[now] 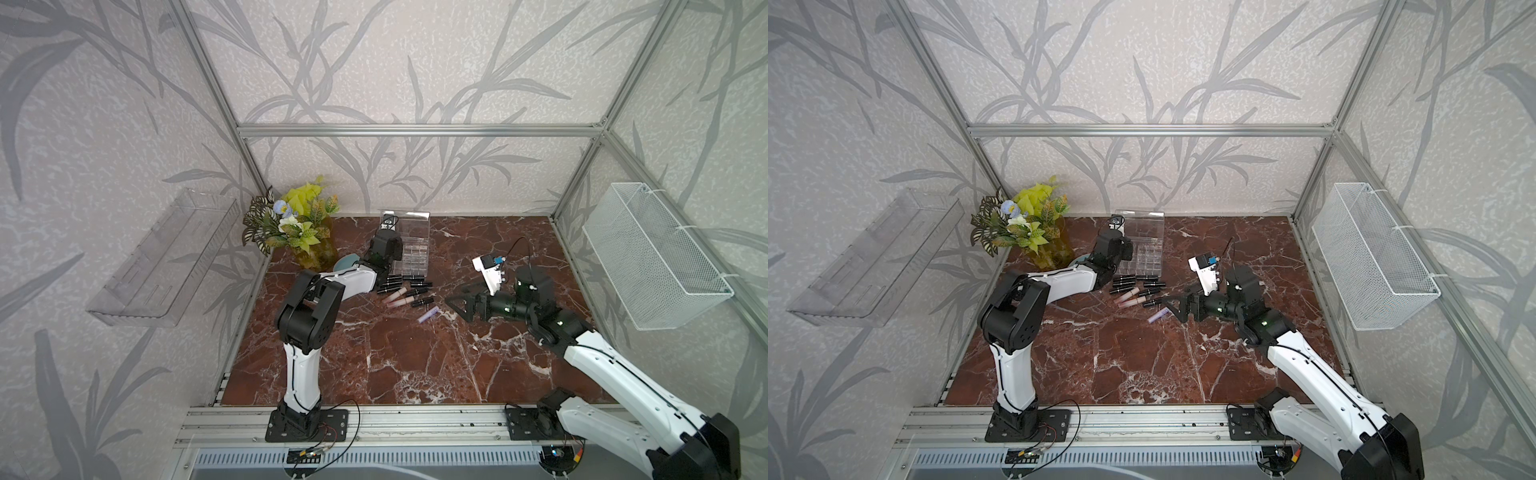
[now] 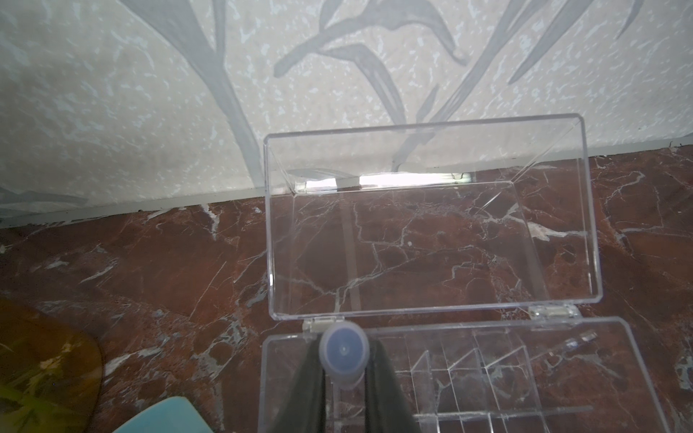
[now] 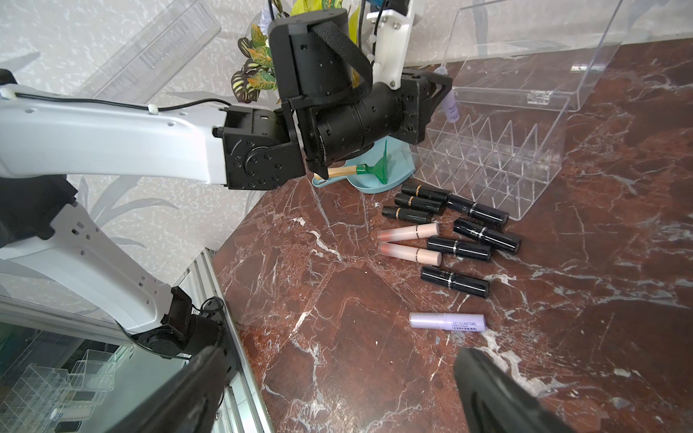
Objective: Arrange the lipsticks in the organizer
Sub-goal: Place the lipstick in the storage box.
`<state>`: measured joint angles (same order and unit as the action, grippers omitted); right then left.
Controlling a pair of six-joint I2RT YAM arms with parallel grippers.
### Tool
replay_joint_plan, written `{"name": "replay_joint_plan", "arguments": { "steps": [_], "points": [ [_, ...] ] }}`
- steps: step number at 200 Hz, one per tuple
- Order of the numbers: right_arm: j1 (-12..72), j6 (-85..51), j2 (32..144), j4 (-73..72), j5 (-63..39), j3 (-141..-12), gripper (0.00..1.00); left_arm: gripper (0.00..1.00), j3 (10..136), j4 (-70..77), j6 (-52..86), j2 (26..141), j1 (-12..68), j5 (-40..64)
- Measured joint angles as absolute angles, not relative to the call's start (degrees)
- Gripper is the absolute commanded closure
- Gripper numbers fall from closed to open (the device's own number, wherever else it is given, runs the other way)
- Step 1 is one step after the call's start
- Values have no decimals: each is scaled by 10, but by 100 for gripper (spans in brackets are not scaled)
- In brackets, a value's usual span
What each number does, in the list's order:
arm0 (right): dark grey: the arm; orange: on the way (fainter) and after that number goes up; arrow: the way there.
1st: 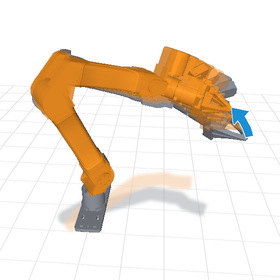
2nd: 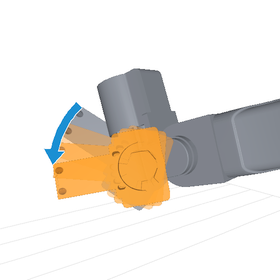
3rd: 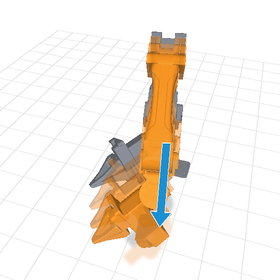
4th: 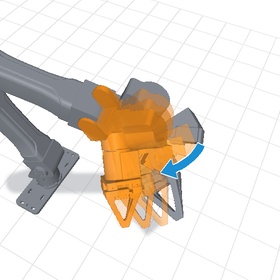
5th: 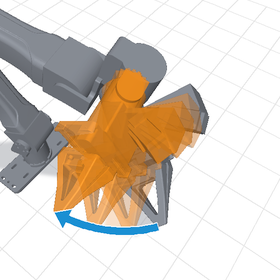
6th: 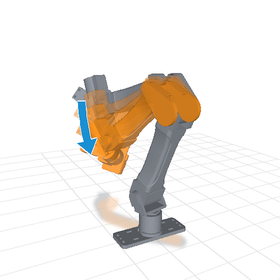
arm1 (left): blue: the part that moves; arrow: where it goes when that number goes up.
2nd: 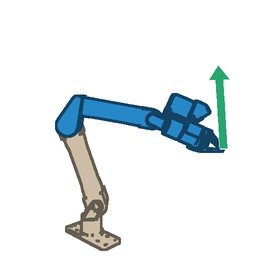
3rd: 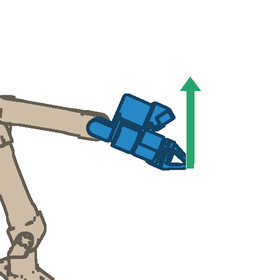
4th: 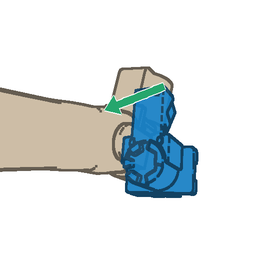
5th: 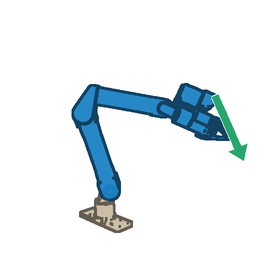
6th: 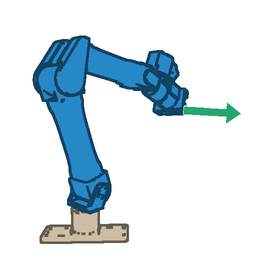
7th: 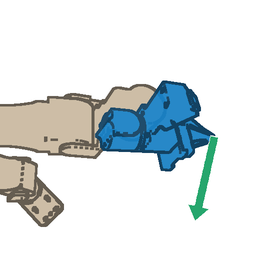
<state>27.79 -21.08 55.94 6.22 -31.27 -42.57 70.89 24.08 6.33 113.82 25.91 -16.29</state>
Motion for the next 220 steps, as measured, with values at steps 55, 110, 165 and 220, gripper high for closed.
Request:
{"name": "replay_joint_plan", "arguments": {
  "steps": [55,110,165,220],
  "points": [
    [278,-213,566,58,-320,-425,0,96,688,258,65,1136,259,-168],
    [278,-213,570,58,-326,-425,0,95,678,271,63,1127,259,-193],
    [278,-214,577,54,-331,-426,0,96,665,284,60,1122,257,-218],
    [278,-215,578,48,-335,-426,0,82,665,285,62,1122,257,-224]
  ]
}}
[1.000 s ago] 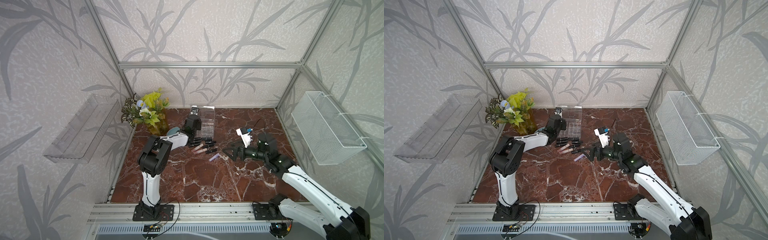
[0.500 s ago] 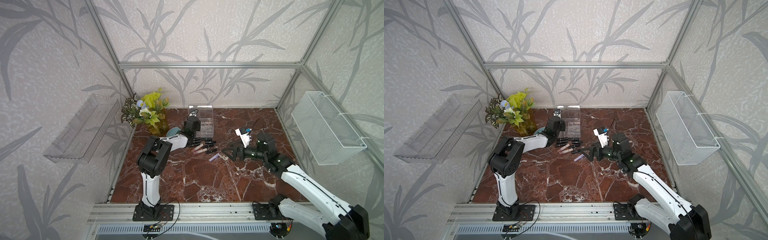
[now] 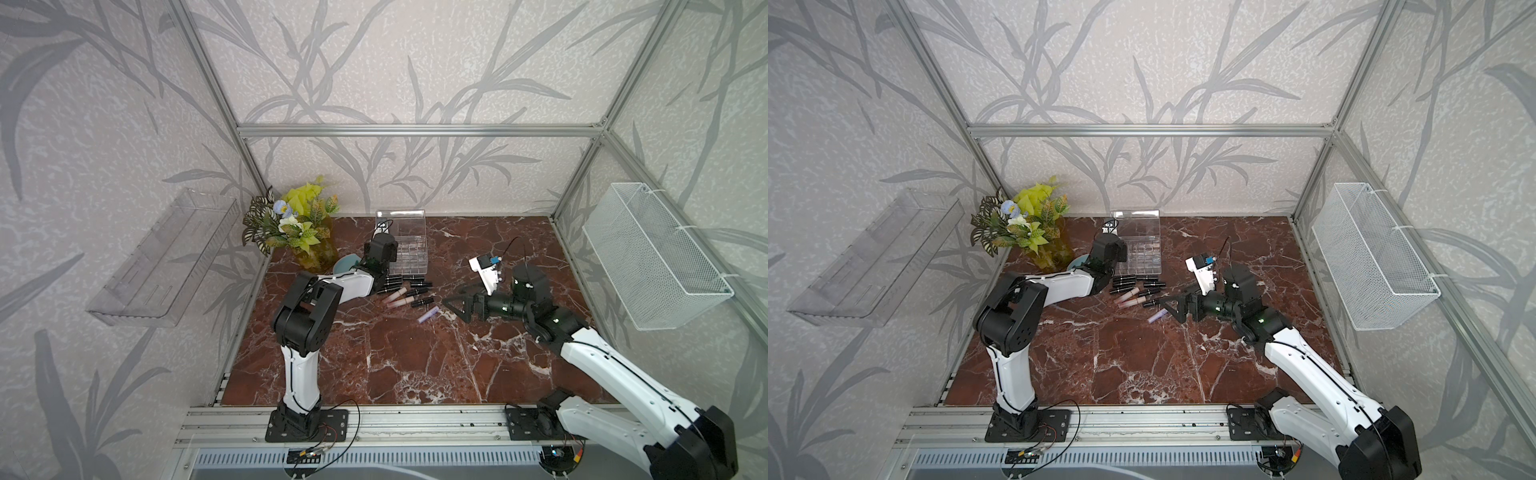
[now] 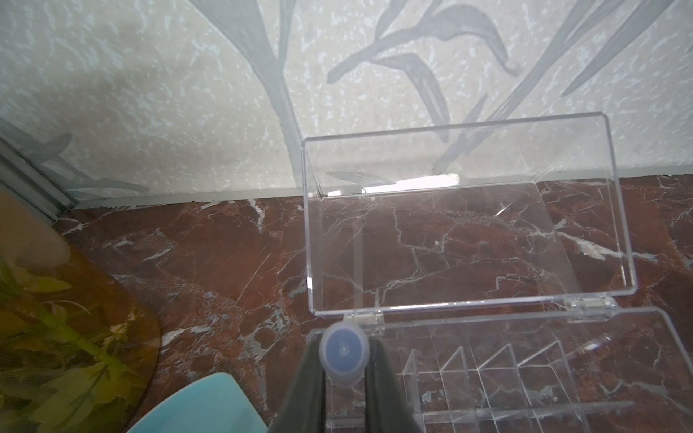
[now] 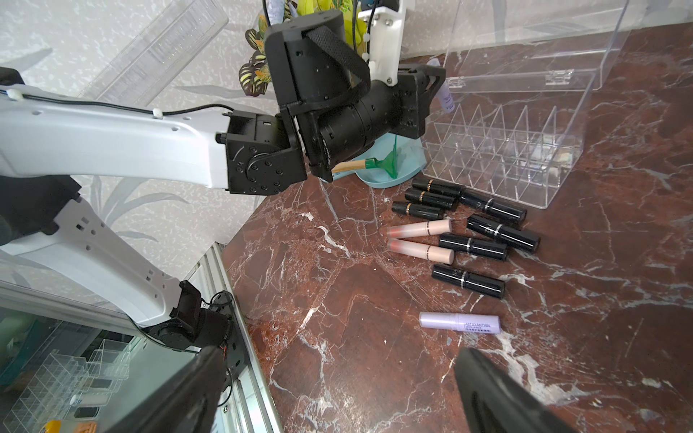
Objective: Arrange the lipsticks in the organizer
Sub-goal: Place the lipstick in the storage box.
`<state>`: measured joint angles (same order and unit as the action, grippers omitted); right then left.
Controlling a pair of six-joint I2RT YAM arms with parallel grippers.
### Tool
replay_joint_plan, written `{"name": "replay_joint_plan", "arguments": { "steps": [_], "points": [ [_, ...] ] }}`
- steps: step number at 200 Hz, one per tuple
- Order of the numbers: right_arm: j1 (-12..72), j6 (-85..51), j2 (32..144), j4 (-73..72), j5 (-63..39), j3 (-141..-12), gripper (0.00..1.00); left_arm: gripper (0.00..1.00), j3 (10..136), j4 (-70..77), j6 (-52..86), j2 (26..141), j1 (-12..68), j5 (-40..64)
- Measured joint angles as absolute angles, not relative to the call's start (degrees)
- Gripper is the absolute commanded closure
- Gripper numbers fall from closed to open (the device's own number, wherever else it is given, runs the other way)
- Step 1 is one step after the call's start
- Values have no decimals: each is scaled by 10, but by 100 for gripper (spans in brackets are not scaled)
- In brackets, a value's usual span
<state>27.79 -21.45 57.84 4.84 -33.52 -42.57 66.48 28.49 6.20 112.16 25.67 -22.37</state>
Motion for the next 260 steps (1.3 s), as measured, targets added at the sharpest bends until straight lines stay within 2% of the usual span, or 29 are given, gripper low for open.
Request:
{"name": "replay_joint_plan", "arguments": {
  "steps": [30,80,127,173,204,236,260],
  "points": [
    [278,-215,582,45,-335,-426,0,69,665,288,67,1122,254,-219],
    [278,-215,590,43,-338,-426,0,63,665,292,72,1122,254,-211],
    [278,-199,612,79,-316,-442,2,39,634,291,77,1101,254,-196],
    [290,-151,721,211,-195,-539,5,34,554,291,82,958,266,-137],
    [351,-107,817,306,-112,-610,5,32,504,283,88,859,292,-101],
    [412,-50,890,374,-73,-668,5,26,431,243,94,778,325,-65],
    [413,-27,918,395,-55,-685,7,25,381,198,102,732,349,-34]
  ]
}}
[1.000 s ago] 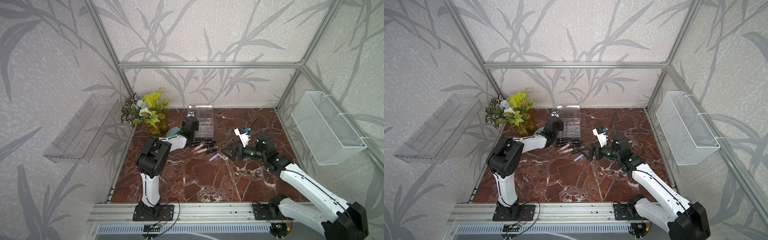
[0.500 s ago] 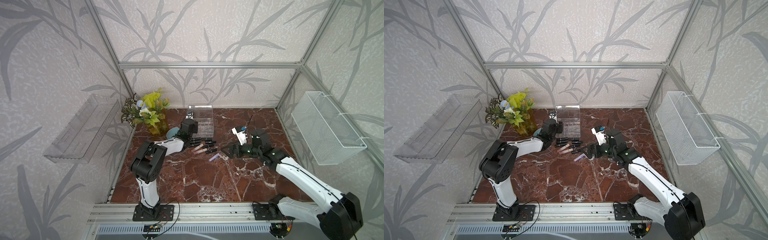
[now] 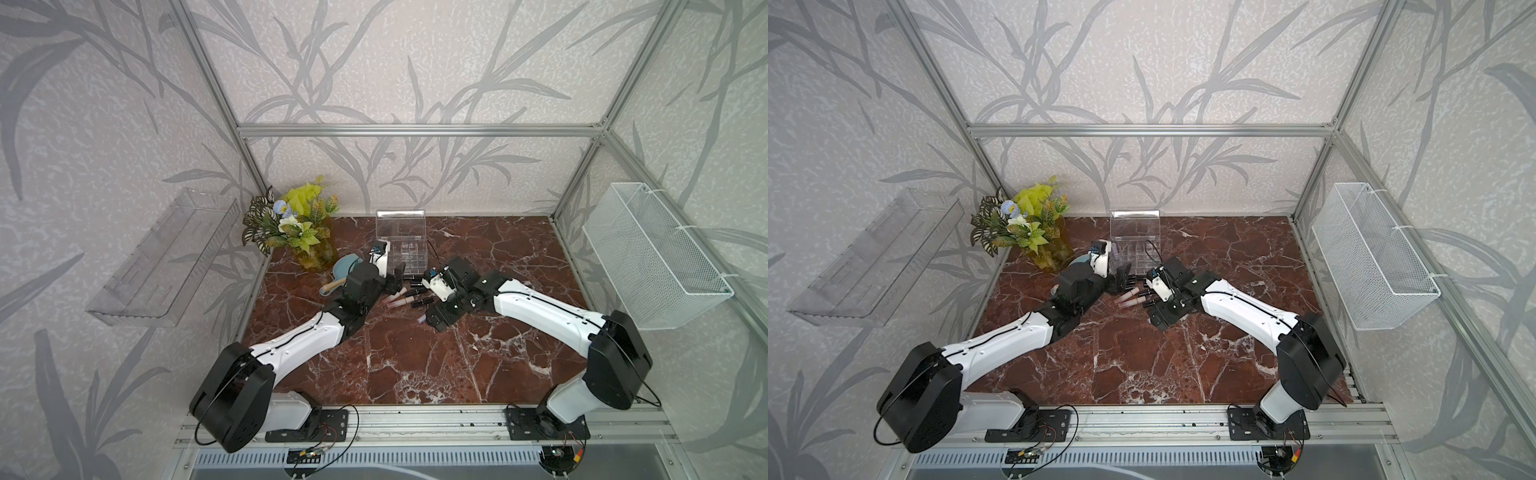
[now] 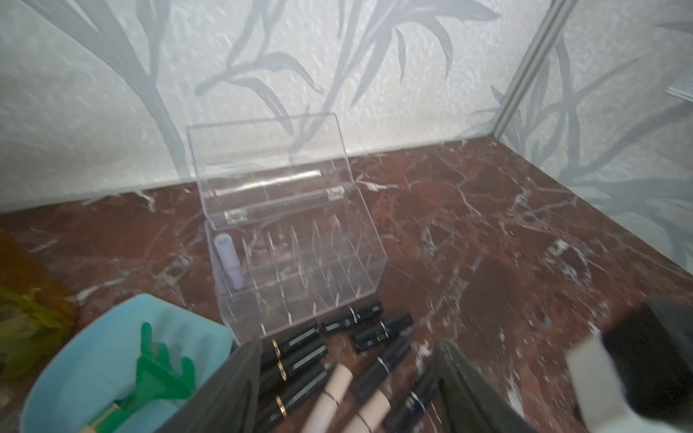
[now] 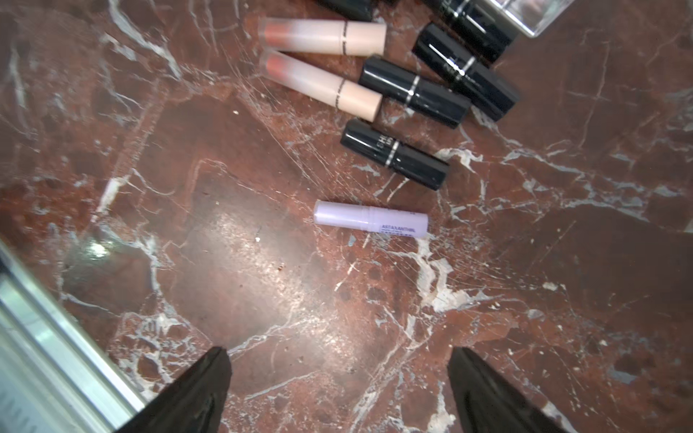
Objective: Arrange the lipsticks in the organizer
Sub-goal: Place the lipstick in the storage box, then pick up the lipstick at the center of the board.
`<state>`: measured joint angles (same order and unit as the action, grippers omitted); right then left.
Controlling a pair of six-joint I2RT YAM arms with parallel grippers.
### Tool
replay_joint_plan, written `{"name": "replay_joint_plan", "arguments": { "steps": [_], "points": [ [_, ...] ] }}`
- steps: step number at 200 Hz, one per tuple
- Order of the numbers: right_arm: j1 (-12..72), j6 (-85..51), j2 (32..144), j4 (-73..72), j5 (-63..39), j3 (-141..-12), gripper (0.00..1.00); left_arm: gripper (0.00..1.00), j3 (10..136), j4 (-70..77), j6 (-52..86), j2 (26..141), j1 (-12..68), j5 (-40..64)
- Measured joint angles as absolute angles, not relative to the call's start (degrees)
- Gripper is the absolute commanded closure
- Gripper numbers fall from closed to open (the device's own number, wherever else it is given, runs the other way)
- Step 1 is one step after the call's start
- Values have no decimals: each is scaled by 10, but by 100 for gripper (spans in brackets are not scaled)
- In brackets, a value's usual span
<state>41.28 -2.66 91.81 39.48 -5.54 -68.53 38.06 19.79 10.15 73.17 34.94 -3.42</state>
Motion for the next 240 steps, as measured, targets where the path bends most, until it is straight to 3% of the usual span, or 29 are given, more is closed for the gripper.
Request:
{"name": "replay_joint_plan", "arguments": {
  "steps": [50,106,240],
  "points": [
    [390,12,988,401,-80,-725,16,25,285,134,137,632,371,4],
    [395,51,1082,398,-128,-759,17,24,253,111,152,532,371,3],
    [416,88,1136,398,-126,-818,18,25,215,133,164,519,371,1]
  ]
}}
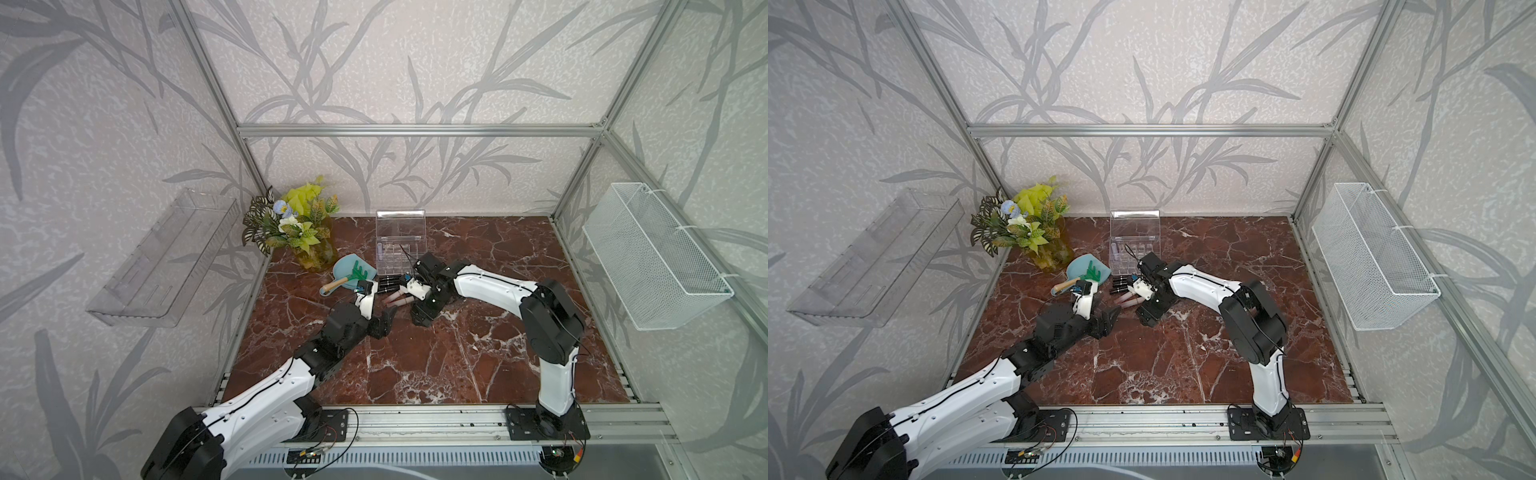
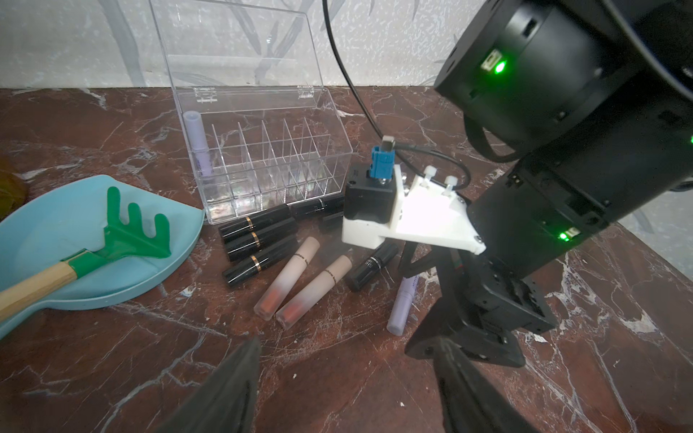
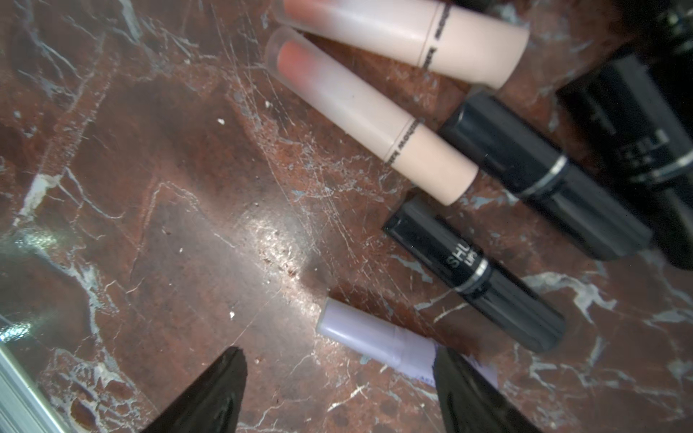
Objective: Arrange the lipsticks in the organizer
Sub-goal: Pick up the lipstick at the center of the board.
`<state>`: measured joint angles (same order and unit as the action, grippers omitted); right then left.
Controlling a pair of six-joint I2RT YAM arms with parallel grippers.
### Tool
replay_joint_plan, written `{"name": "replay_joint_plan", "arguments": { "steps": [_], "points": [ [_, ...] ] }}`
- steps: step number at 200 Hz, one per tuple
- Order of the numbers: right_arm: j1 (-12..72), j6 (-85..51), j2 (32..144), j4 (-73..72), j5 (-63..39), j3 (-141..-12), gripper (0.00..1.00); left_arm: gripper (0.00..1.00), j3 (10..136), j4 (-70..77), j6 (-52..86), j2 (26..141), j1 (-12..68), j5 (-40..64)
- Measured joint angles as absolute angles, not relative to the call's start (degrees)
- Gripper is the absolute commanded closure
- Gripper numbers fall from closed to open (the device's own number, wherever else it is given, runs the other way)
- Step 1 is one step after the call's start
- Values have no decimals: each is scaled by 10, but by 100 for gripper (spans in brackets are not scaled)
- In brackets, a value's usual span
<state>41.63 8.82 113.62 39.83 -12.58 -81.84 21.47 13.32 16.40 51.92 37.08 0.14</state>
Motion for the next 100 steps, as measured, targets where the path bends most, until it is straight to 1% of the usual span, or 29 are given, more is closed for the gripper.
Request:
{"name": "replay_joint_plan", "arguments": {
  "steps": [100],
  "points": [
    [416,95,1144,411,-98,-823,18,25,215,133,165,509,371,0]
  ]
}}
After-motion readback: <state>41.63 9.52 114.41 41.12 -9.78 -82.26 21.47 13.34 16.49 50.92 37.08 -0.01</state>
